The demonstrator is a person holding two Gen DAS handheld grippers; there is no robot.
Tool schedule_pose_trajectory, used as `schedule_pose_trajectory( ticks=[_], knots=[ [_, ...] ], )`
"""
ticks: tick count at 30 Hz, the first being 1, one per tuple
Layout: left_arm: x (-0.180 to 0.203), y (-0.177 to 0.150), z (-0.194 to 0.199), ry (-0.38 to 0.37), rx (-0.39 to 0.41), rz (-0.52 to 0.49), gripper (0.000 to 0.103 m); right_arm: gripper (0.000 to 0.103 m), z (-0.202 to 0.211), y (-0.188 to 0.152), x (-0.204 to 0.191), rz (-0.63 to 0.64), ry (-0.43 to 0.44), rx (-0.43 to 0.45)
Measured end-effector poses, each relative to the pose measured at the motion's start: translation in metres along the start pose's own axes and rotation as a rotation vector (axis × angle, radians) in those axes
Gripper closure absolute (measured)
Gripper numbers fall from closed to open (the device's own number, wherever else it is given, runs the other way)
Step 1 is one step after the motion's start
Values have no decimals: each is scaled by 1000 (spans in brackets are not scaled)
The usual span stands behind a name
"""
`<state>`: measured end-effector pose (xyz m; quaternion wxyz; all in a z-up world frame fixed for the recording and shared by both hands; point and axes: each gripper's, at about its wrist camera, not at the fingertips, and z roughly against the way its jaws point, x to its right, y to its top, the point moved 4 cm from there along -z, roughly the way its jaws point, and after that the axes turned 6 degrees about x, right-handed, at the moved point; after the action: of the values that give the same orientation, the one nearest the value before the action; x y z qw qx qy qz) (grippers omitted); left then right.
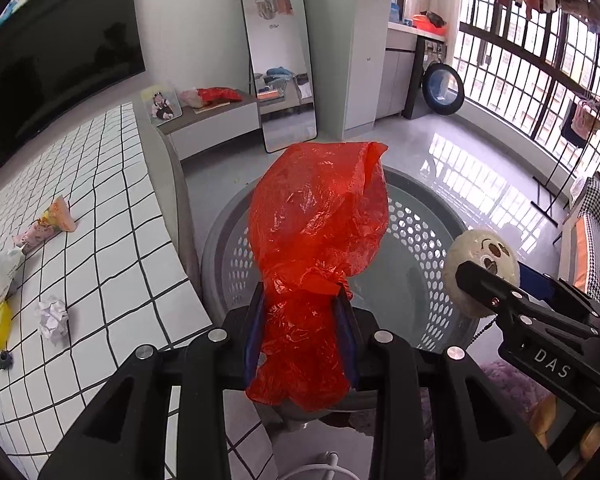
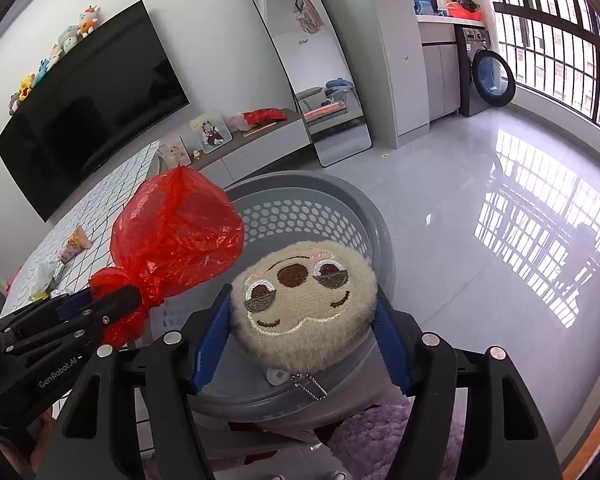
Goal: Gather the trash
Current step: 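Carry the plush toy and red bag over the basket and open both grippers, then withdraw both open grippers from above the basket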
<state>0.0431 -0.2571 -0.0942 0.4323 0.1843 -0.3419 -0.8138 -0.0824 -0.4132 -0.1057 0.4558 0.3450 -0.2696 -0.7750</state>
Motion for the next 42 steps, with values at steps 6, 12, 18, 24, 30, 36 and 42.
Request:
schedule_pose_trajectory(
  ticks=[6,12,18,24,30,36,42],
  knots=[
    [5,3,-16,-1,-21,-2,70,39,-20,6,1,8,12,-20],
    [2,5,-27,2,-39,10,69,39,-34,9,-6,27,35,-33],
    [0,7,-31,10,-43,28,66,38,-40,11,-8,42,48,-36],
    [1,7,-26,24,-27,32,42,35,-37,14,-5,37,56,-26],
    [1,8,-21,42,-21,35,42,31,-34,15,-2,25,61,-14],
    [-2,8,-19,51,-19,42,41,31,-35,13,1,19,59,-18],
    [-6,9,-19,61,-18,49,38,31,-37,10,0,22,59,-26]
  ],
)
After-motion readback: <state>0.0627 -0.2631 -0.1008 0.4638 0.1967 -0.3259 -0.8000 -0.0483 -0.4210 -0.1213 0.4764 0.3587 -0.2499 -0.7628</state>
